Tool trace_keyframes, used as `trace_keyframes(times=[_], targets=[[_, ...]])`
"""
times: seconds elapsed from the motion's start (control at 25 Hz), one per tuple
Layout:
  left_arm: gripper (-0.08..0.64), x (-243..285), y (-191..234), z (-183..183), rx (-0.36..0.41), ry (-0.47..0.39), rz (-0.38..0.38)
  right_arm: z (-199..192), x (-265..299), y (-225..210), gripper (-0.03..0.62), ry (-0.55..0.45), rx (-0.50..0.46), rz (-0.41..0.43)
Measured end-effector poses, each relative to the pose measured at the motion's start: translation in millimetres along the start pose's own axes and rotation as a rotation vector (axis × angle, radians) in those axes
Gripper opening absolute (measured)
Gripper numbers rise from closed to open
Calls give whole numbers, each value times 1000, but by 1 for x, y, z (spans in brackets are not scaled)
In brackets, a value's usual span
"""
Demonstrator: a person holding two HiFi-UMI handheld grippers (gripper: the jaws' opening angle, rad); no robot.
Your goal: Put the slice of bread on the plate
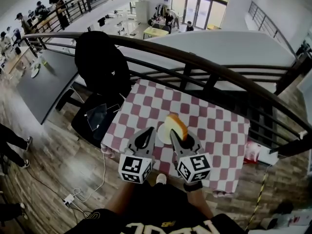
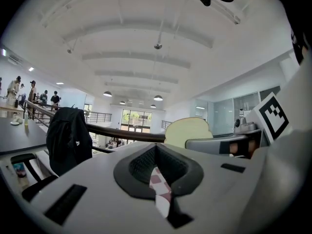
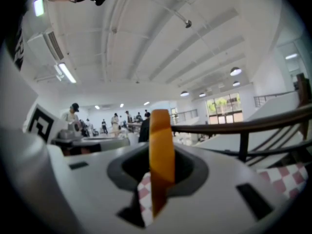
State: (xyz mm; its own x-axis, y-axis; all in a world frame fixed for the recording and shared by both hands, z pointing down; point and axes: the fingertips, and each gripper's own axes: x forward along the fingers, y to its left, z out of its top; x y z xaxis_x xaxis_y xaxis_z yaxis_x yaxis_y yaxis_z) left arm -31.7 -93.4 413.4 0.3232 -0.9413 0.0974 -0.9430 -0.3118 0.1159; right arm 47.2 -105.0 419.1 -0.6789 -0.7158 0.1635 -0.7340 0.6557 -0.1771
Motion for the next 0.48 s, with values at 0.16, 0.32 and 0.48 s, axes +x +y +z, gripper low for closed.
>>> trace_keyframes(times=[0.16,0.32,0.48], targets=[[18,10,8,-22,-20,75,17,-22,14,-9,98,57,41,17],[18,35,8,-39,-33,130,-51,-30,31,-31,98,83,62,-9],[18,63,22,-50,-41,156,-65,-39,50,-52,98,132,77,-56]])
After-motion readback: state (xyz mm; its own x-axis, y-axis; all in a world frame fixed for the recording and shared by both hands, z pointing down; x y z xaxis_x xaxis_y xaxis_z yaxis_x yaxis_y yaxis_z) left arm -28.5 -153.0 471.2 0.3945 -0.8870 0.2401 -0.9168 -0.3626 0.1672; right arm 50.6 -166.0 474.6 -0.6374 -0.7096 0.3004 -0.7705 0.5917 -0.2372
